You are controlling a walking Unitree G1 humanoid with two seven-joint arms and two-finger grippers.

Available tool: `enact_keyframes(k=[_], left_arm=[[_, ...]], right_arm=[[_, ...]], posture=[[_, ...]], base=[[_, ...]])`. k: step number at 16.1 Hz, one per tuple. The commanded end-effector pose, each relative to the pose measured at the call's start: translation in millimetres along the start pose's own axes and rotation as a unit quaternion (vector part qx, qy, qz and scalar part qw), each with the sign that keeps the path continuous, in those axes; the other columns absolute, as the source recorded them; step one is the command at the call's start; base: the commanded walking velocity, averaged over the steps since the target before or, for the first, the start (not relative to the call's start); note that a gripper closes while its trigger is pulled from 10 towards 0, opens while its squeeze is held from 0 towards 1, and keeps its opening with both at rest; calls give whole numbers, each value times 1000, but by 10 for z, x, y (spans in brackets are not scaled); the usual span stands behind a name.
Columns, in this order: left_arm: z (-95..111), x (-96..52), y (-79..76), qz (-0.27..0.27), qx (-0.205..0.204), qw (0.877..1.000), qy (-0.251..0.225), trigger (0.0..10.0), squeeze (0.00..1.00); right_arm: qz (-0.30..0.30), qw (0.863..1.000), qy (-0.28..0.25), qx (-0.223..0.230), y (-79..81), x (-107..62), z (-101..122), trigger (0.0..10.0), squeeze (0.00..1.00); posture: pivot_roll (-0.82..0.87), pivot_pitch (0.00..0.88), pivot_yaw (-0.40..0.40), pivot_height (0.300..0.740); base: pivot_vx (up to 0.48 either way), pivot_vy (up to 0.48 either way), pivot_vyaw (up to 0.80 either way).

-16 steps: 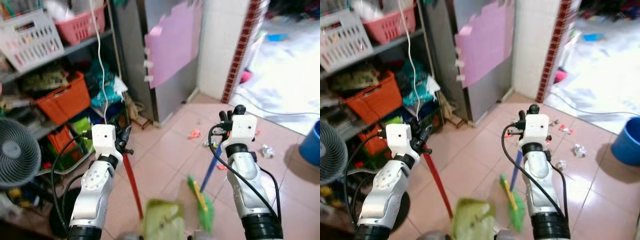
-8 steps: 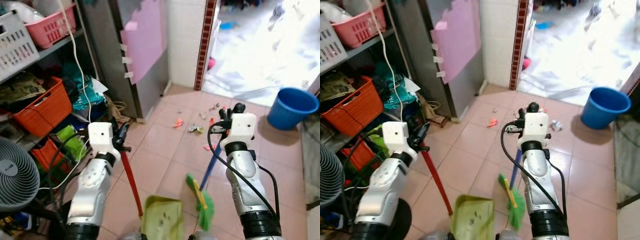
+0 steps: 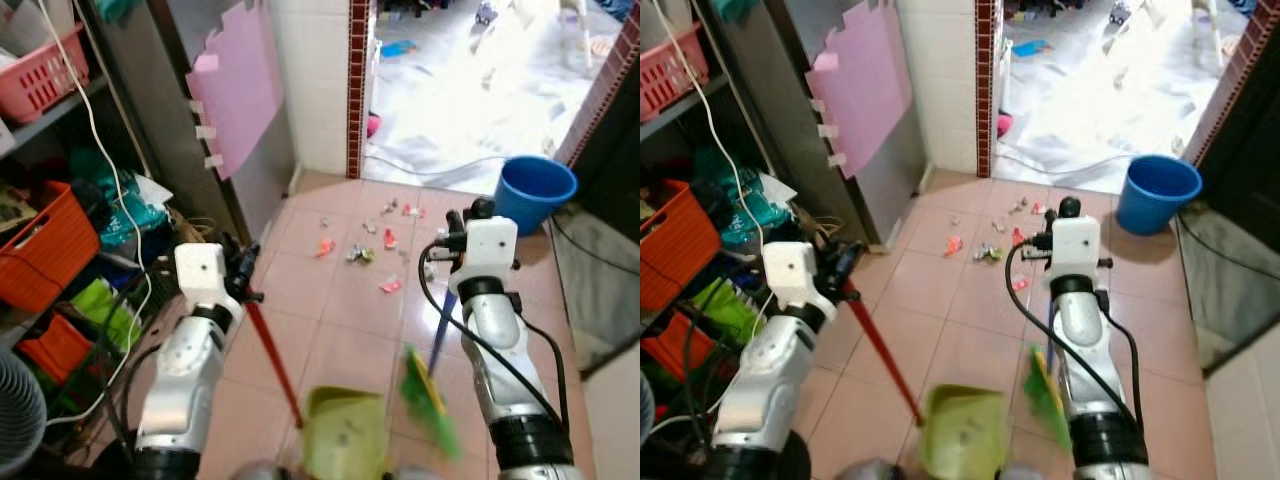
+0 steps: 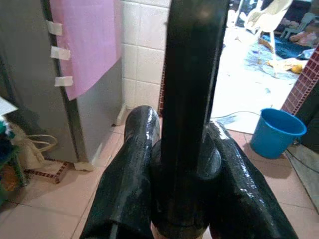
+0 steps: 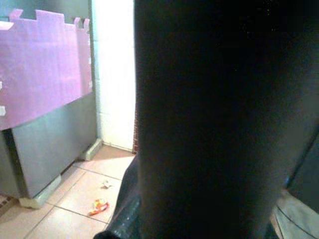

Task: Sweep floor

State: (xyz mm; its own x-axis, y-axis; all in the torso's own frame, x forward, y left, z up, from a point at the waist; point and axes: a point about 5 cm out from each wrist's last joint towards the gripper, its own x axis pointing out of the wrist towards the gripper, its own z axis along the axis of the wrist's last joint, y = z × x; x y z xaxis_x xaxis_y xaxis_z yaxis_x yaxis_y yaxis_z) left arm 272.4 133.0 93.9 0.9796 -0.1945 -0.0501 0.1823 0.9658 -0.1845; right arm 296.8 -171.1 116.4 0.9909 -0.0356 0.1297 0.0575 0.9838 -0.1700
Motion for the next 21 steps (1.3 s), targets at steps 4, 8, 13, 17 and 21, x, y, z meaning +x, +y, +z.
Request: enact_keyframes(k=[4,8,13,17,21], left_arm=[[152,29,100,21,17,999,-29,10000,0],[148,7,140,42,34,998,-30,10000,0],[147,20,130,44,25,998,-27,10000,0],[175,42,134,50,25,998,-33,10000,0],[191,49,139,58,24,997,-36,10000,0]], right_arm=[[12,1000,-22,7,100,20,93,10000,0],[14,1000,-26,-4,102,37,106,10000,0],[16,999,-35,-17,98,52,135,10000,0],[16,999,-42,-24,92,85,155,10000,0],[6,998,-49,-41,67,91,168,10000,0]], posture=[[-47,0,69,740],[-43,0,66,740],[-42,0,63,740],[-42,0,61,740],[-44,0,57,740]], base=[[423,0,-719],[433,0,0],[480,0,-288],[475,0,0],[379,236,0]])
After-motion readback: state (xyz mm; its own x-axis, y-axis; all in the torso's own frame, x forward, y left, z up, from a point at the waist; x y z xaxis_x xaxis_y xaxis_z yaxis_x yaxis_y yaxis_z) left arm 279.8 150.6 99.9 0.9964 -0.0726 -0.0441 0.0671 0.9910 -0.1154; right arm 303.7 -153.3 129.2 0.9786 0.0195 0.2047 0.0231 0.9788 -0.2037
